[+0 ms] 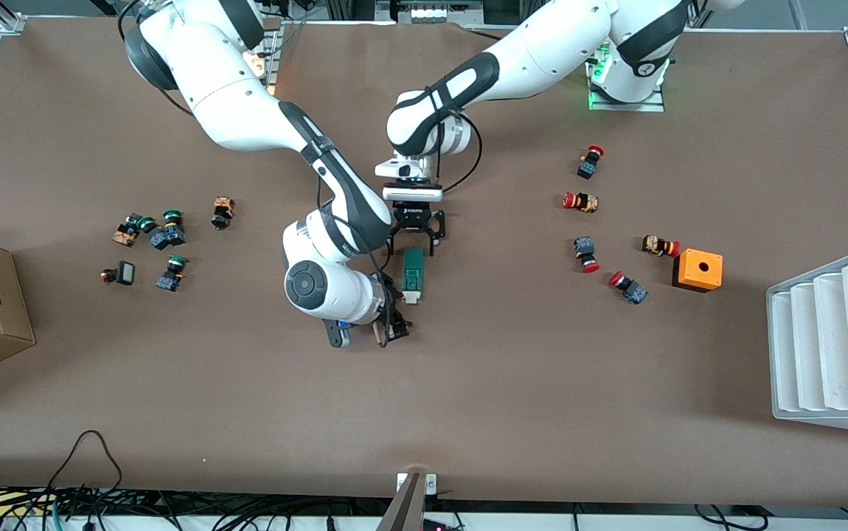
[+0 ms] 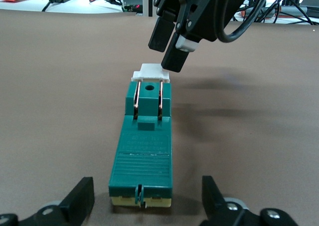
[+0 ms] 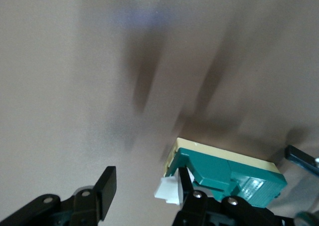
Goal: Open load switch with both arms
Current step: 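Grasp the green switch base with the right gripper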
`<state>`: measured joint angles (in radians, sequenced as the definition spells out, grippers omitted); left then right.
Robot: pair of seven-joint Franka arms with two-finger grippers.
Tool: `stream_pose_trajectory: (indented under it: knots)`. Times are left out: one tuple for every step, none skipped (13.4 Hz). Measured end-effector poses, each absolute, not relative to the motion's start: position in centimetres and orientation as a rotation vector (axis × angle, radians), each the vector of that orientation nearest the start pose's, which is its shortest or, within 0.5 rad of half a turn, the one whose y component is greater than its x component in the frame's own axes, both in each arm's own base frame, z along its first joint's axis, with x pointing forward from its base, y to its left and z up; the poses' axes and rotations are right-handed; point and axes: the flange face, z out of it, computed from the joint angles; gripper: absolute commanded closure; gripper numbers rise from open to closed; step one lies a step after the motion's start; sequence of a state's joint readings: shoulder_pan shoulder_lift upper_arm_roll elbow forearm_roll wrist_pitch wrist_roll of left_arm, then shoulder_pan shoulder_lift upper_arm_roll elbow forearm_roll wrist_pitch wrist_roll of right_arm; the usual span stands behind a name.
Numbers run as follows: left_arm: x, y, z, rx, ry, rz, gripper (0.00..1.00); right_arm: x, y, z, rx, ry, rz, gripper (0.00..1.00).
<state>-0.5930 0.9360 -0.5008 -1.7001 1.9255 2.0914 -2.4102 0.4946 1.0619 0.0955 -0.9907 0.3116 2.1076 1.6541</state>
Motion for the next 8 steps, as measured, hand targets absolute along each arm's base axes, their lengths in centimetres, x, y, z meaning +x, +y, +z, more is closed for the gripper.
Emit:
stream_pose_trajectory:
  knots:
    - [36.5,-54.72,9.49,-2.8,-0.086,-1.507,0.2,66.41,42.8,21.37,-2.337,1.727,0.434,0.48]
    - [36.51,-54.72,9.48,-2.798,-0.087,-1.508,0.24,66.34,42.89,21.38,-2.331,1.738,0.441,0.48]
    - [36.55,-54.69,9.48,-2.795,-0.089,-1.511,0.27,66.2,43.08,21.39,-2.323,1.749,0.449,0.48]
    - [36.54,-54.69,9.47,-2.794,-0.09,-1.511,0.3,66.04,43.28,21.38,-2.318,1.758,0.457,0.48]
    - [36.58,-54.67,9.47,-2.791,-0.091,-1.513,0.32,65.92,43.41,21.35,-2.316,1.766,0.462,0.48]
    - [36.57,-54.67,9.46,-2.791,-0.091,-1.513,0.34,65.88,43.45,21.34,-2.313,1.772,0.465,0.48]
    - [36.58,-54.64,9.43,-2.787,-0.092,-1.515,0.37,65.87,43.45,21.34,-2.31,1.778,0.467,0.48]
    - [36.57,-54.65,9.42,-2.786,-0.092,-1.516,0.42,65.87,43.45,21.33,-2.307,1.783,0.468,0.47]
